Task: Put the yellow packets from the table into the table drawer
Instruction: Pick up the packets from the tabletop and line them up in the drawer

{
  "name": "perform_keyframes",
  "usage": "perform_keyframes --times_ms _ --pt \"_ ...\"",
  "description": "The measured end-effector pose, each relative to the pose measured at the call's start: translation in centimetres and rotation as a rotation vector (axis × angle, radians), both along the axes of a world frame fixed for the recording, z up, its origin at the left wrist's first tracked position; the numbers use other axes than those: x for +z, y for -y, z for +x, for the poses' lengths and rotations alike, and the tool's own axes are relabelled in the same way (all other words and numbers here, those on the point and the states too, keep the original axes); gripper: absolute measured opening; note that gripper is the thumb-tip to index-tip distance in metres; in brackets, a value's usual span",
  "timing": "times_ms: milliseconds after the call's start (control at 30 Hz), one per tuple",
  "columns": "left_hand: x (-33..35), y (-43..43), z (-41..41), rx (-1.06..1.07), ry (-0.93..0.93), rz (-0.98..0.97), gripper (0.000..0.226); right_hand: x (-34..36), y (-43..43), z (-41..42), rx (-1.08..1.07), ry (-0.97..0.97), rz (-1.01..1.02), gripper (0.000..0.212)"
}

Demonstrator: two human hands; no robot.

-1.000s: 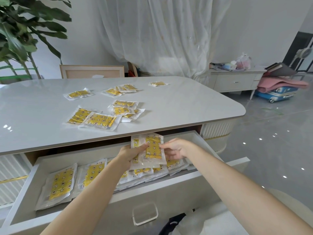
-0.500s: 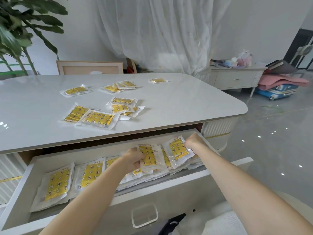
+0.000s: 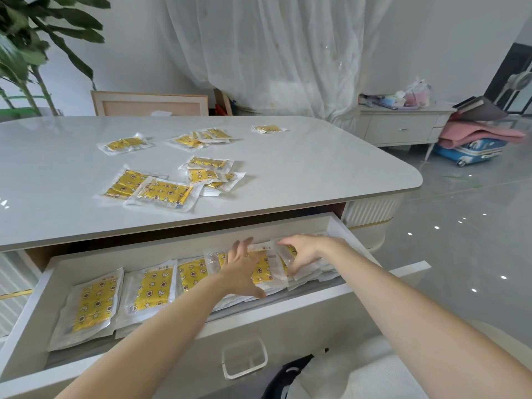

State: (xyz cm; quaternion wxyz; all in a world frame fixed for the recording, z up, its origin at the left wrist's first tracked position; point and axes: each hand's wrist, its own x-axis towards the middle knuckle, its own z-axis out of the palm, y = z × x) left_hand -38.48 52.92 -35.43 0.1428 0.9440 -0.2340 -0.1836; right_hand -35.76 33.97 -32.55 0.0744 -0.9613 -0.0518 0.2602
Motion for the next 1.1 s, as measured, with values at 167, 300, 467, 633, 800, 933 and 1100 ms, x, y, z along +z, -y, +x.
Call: perform_keyframes --times_ms 167,300,467,633,800,933,1100 --pt "-0.9 -0.2 0.7 -0.198 0.075 0.204 0.078 -0.9 0.8 -0.1 0.064 -0.058 -0.225 0.096" --pt "-1.0 0.3 1.0 -0.166 0.096 0.194 0.073 -1.6 1.2 -0.2 0.056 0.000 -0.253 0.074" --pt "-0.7 0.8 1.1 -0.137 0.086 0.223 0.083 -2.1 0.7 0.1 0.019 0.004 -0.289 0.077" --pt "-0.6 -0.4 0.9 -0.095 0.054 0.153 0.086 -1.4 0.0 -0.6 0.004 0.112 -0.246 0.074" --pt "1.3 -1.8 0.1 0.069 0.080 -0.084 0.058 1.3 -1.0 -1.6 0.009 0.143 -0.226 0.054" --pt "3.9 -3.6 -1.2 0.138 0.117 -0.154 0.047 6.3 -3.2 -3.2 0.062 0.242 -0.019 0.038" --pt "8.2 -7.1 -2.4 0.194 0.192 -0.272 0.037 11.1 -6.1 -4.6 0.098 0.382 0.191 0.027"
